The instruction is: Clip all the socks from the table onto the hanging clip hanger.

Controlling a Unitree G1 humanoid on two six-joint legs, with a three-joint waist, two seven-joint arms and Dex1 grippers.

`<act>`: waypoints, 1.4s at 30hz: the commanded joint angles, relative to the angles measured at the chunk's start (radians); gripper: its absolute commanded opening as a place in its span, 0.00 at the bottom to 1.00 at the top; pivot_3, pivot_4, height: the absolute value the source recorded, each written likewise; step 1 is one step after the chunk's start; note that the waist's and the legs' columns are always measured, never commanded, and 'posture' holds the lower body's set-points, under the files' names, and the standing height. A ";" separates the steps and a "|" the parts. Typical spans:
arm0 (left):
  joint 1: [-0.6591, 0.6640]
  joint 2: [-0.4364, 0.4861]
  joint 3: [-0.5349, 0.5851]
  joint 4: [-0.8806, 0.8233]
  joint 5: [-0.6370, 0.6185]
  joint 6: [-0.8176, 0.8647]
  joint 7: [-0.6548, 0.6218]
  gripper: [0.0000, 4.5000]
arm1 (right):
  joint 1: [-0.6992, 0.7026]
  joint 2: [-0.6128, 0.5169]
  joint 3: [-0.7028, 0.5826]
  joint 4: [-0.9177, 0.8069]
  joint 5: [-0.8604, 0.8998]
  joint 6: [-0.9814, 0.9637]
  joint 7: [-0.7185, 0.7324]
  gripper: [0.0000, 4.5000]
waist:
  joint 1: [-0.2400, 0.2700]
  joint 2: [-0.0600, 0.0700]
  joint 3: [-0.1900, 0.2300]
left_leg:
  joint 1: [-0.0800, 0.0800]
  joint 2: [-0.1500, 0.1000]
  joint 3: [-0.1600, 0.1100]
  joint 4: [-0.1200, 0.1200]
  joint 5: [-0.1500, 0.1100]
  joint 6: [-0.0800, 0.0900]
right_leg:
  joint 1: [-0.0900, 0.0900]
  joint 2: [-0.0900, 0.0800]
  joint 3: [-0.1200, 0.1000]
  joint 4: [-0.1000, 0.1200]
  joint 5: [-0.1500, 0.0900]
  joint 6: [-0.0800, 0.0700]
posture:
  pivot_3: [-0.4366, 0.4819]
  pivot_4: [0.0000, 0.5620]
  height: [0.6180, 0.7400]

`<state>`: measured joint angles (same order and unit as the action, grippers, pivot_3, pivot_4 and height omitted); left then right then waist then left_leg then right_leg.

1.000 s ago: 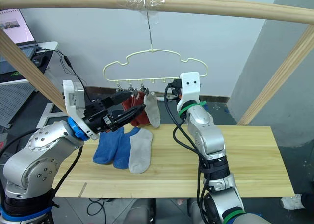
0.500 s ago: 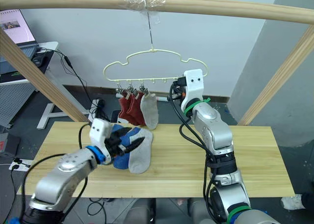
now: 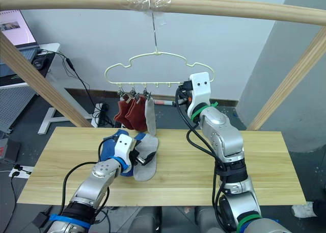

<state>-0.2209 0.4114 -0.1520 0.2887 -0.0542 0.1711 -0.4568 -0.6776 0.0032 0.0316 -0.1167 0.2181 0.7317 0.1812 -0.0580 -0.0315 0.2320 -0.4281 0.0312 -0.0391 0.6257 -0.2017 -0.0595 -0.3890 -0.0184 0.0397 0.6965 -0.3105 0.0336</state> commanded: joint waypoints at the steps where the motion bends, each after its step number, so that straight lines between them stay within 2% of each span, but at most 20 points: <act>1: -0.006 -0.009 -0.002 0.039 -0.003 0.000 -0.053 0.85 | 0.008 -0.002 -0.006 -0.036 0.007 0.011 -0.012 0.00 | -0.001 0.000 0.000 | 0.000 0.000 0.000 0.000 0.000 0.000 | 0.000 0.000 0.000 0.000 0.000 0.000 | 0.39 0.38 1.00; 13: -0.007 -0.022 -0.005 0.049 0.018 -0.039 -0.122 0.02 | 0.005 -0.010 -0.017 -0.032 0.007 0.015 -0.019 0.00 | -0.002 0.000 0.000 | 0.000 0.000 0.000 0.000 0.000 0.000 | 0.000 0.000 0.000 0.000 0.000 0.000 | 0.38 0.37 1.00; 22: -0.016 -0.016 0.023 0.013 0.038 -0.135 -0.111 0.00 | 0.005 -0.015 -0.020 -0.022 0.004 0.008 -0.020 0.00 | -0.002 0.000 0.000 | 0.000 0.000 0.000 0.000 0.000 0.000 | 0.000 0.000 0.000 0.000 0.000 0.000 | 0.38 0.38 1.00; 26: 0.011 0.016 0.042 -0.114 0.009 -0.182 -0.150 0.00 | 0.005 -0.018 -0.021 -0.022 0.005 0.007 -0.019 0.00 | -0.002 0.000 0.000 | 0.000 0.000 0.000 0.000 0.000 0.000 | 0.000 0.000 0.000 0.000 0.000 0.000 | 0.38 0.38 1.00; 30: 0.046 0.050 0.011 -0.270 -0.028 -0.164 -0.250 0.00 | 0.005 -0.019 -0.021 -0.018 0.007 0.004 -0.017 0.00 | -0.002 0.000 0.000 | 0.000 0.000 0.000 0.000 0.000 0.000 | 0.000 -0.001 0.000 0.000 0.000 0.000 | 0.40 0.39 1.00; 32: 0.054 0.051 -0.001 -0.305 -0.042 -0.120 -0.275 0.00 | 0.004 -0.019 -0.021 -0.014 0.008 0.002 -0.017 0.00 | -0.002 0.000 0.000 | 0.000 0.000 0.000 0.000 0.000 0.000 | 0.000 -0.001 0.000 0.000 0.000 0.000 | 0.40 0.39 1.00; 37: 0.044 -0.007 -0.013 -0.349 -0.175 0.166 -0.315 0.00 | -0.002 -0.020 -0.021 -0.005 0.008 -0.002 -0.015 0.00 | -0.002 0.000 0.000 | -0.001 0.000 0.000 0.001 0.000 0.000 | 0.000 0.000 0.000 0.000 0.000 0.000 | 0.40 0.39 1.00; 39: 0.026 -0.013 -0.042 -0.318 -0.163 0.240 -0.319 0.00 | -0.002 -0.021 -0.021 -0.005 0.009 -0.001 -0.015 0.00 | -0.002 0.000 0.000 | 0.000 0.000 0.000 0.001 0.000 0.000 | 0.000 0.000 -0.001 0.000 0.000 0.000 | 0.40 0.39 1.00; 42: -0.018 -0.039 -0.068 -0.200 -0.092 0.210 -0.272 0.00 | -0.002 -0.023 -0.020 -0.006 0.008 0.000 -0.016 0.00 | -0.002 0.000 0.000 | 0.000 -0.001 0.000 0.001 0.000 0.000 | 0.000 0.001 -0.001 0.000 0.000 0.000 | 0.39 0.39 1.00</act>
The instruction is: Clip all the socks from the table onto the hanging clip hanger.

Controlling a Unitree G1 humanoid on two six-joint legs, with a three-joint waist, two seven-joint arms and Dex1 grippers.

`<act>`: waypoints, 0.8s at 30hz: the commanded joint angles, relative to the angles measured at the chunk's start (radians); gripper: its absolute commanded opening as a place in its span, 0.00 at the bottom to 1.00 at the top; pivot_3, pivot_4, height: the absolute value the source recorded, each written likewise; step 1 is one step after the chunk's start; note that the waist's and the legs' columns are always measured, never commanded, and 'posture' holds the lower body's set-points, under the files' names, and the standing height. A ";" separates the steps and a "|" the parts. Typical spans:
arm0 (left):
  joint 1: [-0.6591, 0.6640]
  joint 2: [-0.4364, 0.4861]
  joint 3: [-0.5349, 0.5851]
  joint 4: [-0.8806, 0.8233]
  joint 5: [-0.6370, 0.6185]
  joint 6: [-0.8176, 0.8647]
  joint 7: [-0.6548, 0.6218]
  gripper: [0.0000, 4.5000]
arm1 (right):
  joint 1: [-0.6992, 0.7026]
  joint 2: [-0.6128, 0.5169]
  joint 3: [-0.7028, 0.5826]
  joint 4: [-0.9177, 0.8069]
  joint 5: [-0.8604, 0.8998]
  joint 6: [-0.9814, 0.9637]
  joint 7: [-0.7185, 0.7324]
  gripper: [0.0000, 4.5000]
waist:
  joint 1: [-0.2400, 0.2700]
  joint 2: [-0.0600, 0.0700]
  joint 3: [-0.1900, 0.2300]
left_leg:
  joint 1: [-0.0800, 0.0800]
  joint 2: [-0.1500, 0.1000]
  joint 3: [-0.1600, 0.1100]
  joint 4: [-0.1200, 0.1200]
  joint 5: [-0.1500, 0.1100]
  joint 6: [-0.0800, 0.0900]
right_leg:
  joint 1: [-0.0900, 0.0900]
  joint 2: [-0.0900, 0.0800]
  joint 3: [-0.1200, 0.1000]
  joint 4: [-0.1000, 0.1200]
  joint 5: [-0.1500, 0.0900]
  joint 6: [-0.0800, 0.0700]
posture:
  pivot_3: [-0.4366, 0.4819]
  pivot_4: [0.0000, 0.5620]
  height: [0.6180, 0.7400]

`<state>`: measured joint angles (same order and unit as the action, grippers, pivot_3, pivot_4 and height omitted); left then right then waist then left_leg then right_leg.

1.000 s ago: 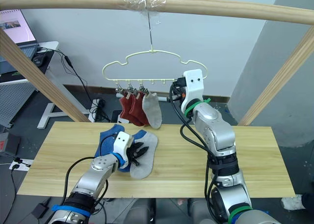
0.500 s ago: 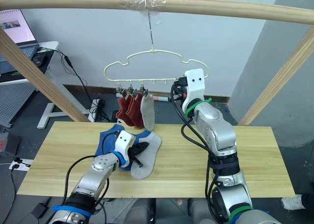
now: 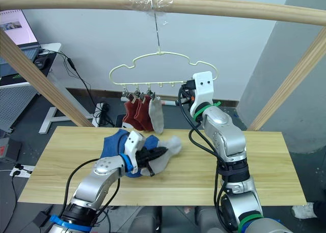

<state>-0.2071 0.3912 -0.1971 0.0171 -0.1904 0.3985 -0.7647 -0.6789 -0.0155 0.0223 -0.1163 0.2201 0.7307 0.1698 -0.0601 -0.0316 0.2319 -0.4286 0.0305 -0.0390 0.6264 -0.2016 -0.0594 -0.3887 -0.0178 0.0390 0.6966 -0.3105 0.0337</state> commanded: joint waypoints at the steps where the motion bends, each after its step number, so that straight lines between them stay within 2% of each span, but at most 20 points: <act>1: -0.045 -0.028 -0.024 0.104 0.061 -0.035 0.054 0.00 | -0.001 -0.005 -0.011 -0.008 0.006 0.002 -0.005 0.00 | 0.000 0.000 0.000 | 0.000 0.000 0.000 0.000 0.000 0.000 | 0.000 0.000 0.000 0.000 0.000 0.000 | 0.39 0.39 1.00; 3: -0.080 -0.039 -0.032 0.188 0.101 -0.098 0.075 0.00 | 0.001 -0.008 -0.011 -0.013 0.004 0.005 -0.007 0.00 | 0.000 0.000 0.000 | 0.000 0.000 0.000 0.000 0.000 0.000 | 0.000 0.000 0.000 0.000 0.000 0.000 | 0.38 0.39 1.00; 6: -0.106 -0.041 -0.041 0.253 0.124 -0.165 0.057 0.12 | 0.005 -0.010 -0.011 -0.018 0.003 0.007 -0.011 0.00 | 0.000 0.000 0.000 | 0.000 0.000 0.001 0.000 0.000 0.000 | 0.000 0.000 0.000 0.000 0.000 0.000 | 0.37 0.39 1.00; 13: -0.100 -0.023 -0.025 0.206 0.112 -0.221 0.002 0.61 | 0.012 -0.011 -0.016 -0.026 0.001 0.007 -0.020 0.00 | -0.001 0.000 0.000 | -0.001 0.000 0.001 0.000 0.000 0.000 | 0.000 -0.001 0.000 0.000 0.000 0.000 | 0.36 0.39 1.00; 19: -0.101 -0.012 -0.076 0.249 0.198 -0.305 0.016 1.00 | 0.015 -0.008 -0.015 -0.028 0.003 0.005 -0.028 0.00 | -0.001 0.000 0.000 | -0.001 0.000 0.001 0.000 0.000 0.000 | 0.000 0.000 0.000 0.000 0.000 0.000 | 0.36 0.39 1.00; 24: -0.144 -0.064 -0.104 0.374 0.249 -0.355 0.054 1.00 | 0.012 -0.009 -0.014 -0.023 0.004 0.005 -0.029 0.00 | 0.000 0.000 0.000 | -0.001 0.000 0.001 0.000 0.000 0.000 | 0.000 -0.001 0.000 -0.001 0.000 0.000 | 0.35 0.40 1.00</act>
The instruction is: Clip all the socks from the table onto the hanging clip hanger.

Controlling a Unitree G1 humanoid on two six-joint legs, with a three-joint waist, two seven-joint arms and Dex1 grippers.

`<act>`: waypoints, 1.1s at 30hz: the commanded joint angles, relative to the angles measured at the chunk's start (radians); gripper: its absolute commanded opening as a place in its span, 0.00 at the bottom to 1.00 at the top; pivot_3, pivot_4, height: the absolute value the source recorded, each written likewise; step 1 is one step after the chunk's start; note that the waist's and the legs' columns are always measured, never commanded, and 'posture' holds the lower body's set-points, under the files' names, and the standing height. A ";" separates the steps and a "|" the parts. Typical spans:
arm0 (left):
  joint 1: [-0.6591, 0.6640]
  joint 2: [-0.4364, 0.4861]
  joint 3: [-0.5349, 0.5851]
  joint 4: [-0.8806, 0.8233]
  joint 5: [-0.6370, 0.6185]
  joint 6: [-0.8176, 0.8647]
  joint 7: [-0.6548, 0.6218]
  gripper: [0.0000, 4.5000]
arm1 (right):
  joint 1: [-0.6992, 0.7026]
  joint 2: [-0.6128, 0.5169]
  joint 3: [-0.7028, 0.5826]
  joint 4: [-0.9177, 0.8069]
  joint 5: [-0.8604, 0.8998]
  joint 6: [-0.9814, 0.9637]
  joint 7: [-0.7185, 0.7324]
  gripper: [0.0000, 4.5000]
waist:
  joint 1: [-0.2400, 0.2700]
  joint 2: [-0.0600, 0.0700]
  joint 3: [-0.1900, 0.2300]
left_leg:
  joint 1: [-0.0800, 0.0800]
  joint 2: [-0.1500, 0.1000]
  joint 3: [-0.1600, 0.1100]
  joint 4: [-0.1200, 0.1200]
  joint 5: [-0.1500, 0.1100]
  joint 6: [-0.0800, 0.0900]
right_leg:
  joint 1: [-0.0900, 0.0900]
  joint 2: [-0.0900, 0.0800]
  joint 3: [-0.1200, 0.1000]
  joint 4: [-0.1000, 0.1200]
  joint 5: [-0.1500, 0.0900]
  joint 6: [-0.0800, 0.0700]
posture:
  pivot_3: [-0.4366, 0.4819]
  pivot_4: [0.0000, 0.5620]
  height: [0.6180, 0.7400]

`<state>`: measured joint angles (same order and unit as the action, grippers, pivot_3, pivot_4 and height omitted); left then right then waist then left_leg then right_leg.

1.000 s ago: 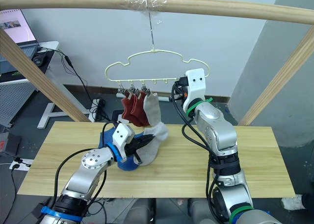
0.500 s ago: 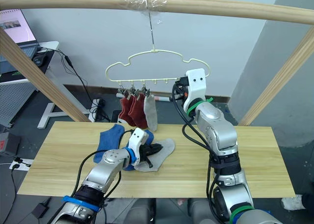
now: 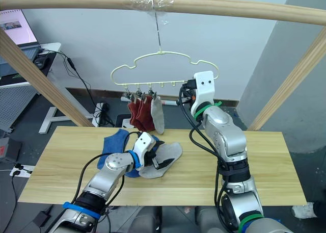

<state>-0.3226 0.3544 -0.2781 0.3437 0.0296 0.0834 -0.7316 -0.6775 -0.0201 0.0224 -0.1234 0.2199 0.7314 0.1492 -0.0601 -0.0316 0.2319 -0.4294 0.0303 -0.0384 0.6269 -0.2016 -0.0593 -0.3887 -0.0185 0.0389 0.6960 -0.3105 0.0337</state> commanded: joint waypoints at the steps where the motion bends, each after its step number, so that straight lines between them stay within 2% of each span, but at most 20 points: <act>1: -0.041 -0.037 -0.030 0.081 0.047 -0.051 0.035 1.00 | 0.010 -0.005 -0.013 -0.016 0.004 0.004 -0.008 0.00 | 0.000 0.000 0.000 | 0.000 0.000 0.000 0.000 0.000 0.000 | 0.000 0.000 0.000 0.000 0.000 0.000 | 0.35 0.40 1.00; 4: -0.072 -0.055 -0.039 0.181 0.084 -0.057 0.063 1.00 | 0.009 -0.007 -0.012 -0.016 0.003 0.006 -0.008 0.00 | -0.002 0.000 0.000 | 0.000 0.000 0.000 0.000 0.000 0.000 | 0.000 0.000 0.000 0.000 0.000 0.000 | 0.35 0.40 1.00; 7: -0.084 -0.065 -0.029 0.227 0.073 -0.045 0.044 0.86 | 0.010 -0.008 -0.012 -0.018 0.002 0.006 -0.009 0.00 | -0.004 0.000 0.000 | 0.000 0.000 0.000 0.000 0.000 0.000 | 0.000 0.000 0.000 0.000 0.000 0.000 | 0.34 0.39 1.00; 11: -0.064 -0.051 -0.024 0.209 0.061 -0.025 -0.001 0.61 | 0.013 -0.009 -0.013 -0.021 0.001 0.006 -0.011 0.00 | -0.005 0.000 0.000 | 0.000 0.000 0.000 0.000 0.000 0.000 | 0.000 0.000 0.000 0.000 0.000 0.000 | 0.34 0.39 1.00; 14: -0.042 -0.040 -0.016 0.181 0.051 -0.027 -0.020 0.47 | 0.013 -0.009 -0.013 -0.019 0.000 0.004 -0.012 0.00 | -0.007 0.000 0.000 | 0.000 0.000 0.000 0.000 0.000 0.000 | 0.000 0.000 0.000 0.000 0.000 0.000 | 0.34 0.39 1.00; 21: 0.009 -0.037 0.034 0.080 -0.013 -0.025 -0.046 0.03 | 0.013 -0.023 -0.015 -0.019 0.003 0.005 0.001 0.00 | -0.009 0.000 0.000 | 0.000 0.000 0.000 0.000 0.000 0.000 | 0.000 0.000 0.000 0.000 0.000 0.000 | 0.35 0.38 1.00; 24: 0.025 -0.035 0.056 0.031 -0.048 -0.017 -0.061 0.00 | 0.006 -0.043 -0.022 -0.018 0.013 0.019 0.019 0.00 | -0.009 0.000 0.000 | 0.000 0.000 -0.001 0.000 0.000 0.000 | 0.000 0.000 -0.001 0.000 0.000 0.000 | 0.35 0.37 1.00; 29: 0.053 -0.066 0.124 -0.133 -0.181 0.014 -0.085 0.00 | -0.032 -0.069 -0.079 -0.023 0.083 0.117 0.040 0.00 | -0.006 0.000 0.000 | -0.001 0.001 -0.001 0.000 0.000 0.000 | 0.000 0.000 -0.001 0.000 0.000 0.000 | 0.35 0.36 1.00; 33: 0.051 -0.091 0.188 -0.256 -0.234 -0.019 -0.030 0.00 | -0.090 -0.017 -0.254 -0.015 0.228 0.344 -0.022 0.00 | -0.006 0.000 0.000 | -0.001 0.001 -0.002 0.001 0.000 0.000 | 0.001 -0.001 0.000 0.000 0.000 0.000 | 0.36 0.35 1.00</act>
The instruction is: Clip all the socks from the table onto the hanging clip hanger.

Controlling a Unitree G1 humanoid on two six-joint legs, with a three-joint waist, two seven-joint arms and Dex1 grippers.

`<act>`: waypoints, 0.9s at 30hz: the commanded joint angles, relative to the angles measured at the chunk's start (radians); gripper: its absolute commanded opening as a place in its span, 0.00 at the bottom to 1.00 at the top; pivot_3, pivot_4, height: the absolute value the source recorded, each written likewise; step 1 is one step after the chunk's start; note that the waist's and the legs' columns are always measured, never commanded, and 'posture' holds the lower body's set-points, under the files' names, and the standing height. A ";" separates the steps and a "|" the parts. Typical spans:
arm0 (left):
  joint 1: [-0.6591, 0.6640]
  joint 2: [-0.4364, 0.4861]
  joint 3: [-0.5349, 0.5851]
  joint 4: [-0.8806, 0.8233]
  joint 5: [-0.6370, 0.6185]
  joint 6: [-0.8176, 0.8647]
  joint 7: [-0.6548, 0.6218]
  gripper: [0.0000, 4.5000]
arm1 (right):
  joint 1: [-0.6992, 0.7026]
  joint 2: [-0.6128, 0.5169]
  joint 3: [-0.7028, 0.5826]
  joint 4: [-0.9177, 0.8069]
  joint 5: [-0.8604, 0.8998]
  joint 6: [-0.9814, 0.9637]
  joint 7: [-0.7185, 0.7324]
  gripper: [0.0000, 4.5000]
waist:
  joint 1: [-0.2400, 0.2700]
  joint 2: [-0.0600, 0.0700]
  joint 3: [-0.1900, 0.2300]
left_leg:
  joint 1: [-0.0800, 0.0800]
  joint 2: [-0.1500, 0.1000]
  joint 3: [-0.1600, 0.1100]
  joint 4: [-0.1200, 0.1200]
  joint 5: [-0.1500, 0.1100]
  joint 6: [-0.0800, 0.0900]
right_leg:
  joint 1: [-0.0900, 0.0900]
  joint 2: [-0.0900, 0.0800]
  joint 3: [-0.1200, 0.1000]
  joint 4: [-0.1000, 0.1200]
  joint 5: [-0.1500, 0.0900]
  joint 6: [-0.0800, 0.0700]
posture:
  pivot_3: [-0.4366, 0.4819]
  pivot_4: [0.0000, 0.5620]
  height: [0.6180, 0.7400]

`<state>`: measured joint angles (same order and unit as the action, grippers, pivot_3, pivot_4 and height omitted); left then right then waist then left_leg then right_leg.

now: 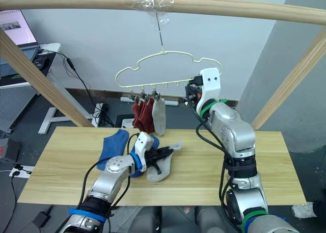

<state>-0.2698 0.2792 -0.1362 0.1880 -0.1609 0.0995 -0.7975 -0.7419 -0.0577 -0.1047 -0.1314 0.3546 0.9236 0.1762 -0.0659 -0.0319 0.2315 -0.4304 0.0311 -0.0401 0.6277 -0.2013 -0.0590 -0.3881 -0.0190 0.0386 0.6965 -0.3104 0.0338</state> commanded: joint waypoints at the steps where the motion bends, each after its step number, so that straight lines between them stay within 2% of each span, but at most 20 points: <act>1: -0.003 -0.022 0.053 -0.118 -0.041 -0.043 0.053 0.00 | -0.038 0.029 -0.160 -0.004 0.117 0.191 -0.063 0.00 | 0.001 0.000 0.000 | 0.000 0.000 0.000 0.000 0.000 0.000 | 0.000 0.000 0.000 0.000 0.000 0.000 | 0.36 0.35 1.00; 7: -0.038 -0.062 0.062 -0.184 -0.018 -0.076 0.156 0.00 | -0.141 0.111 -0.362 0.020 0.229 0.380 -0.192 0.00 | 0.005 0.000 0.000 | 0.000 -0.001 0.000 0.000 0.000 0.000 | 0.000 0.000 0.000 0.000 0.000 0.000 | 0.36 0.34 1.00; 16: -0.099 -0.094 0.034 -0.178 -0.004 -0.070 0.199 0.00 | -0.204 0.153 -0.437 0.012 0.279 0.489 -0.274 0.00 | 0.007 0.000 0.000 | -0.001 -0.002 0.001 0.000 0.000 0.000 | -0.001 0.000 -0.001 0.000 0.000 0.000 | 0.37 0.34 1.00; 27: -0.106 -0.087 0.008 -0.149 0.013 -0.097 0.189 0.00 | -0.229 0.196 -0.507 0.015 0.306 0.508 -0.350 0.00 | 0.007 0.000 0.000 | -0.001 -0.002 0.001 0.000 0.000 0.001 | -0.001 0.000 -0.001 0.000 0.000 0.000 | 0.36 0.35 1.00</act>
<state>-0.3786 0.1933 -0.1202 0.0512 -0.1496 0.0325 -0.6025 -0.9607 0.1274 -0.5884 -0.1093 0.6555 1.4262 -0.1470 -0.0590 -0.0314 0.2311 -0.4318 0.0294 -0.0391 0.6274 -0.2011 -0.0585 -0.3892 -0.0186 0.0378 0.6959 -0.3104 0.0338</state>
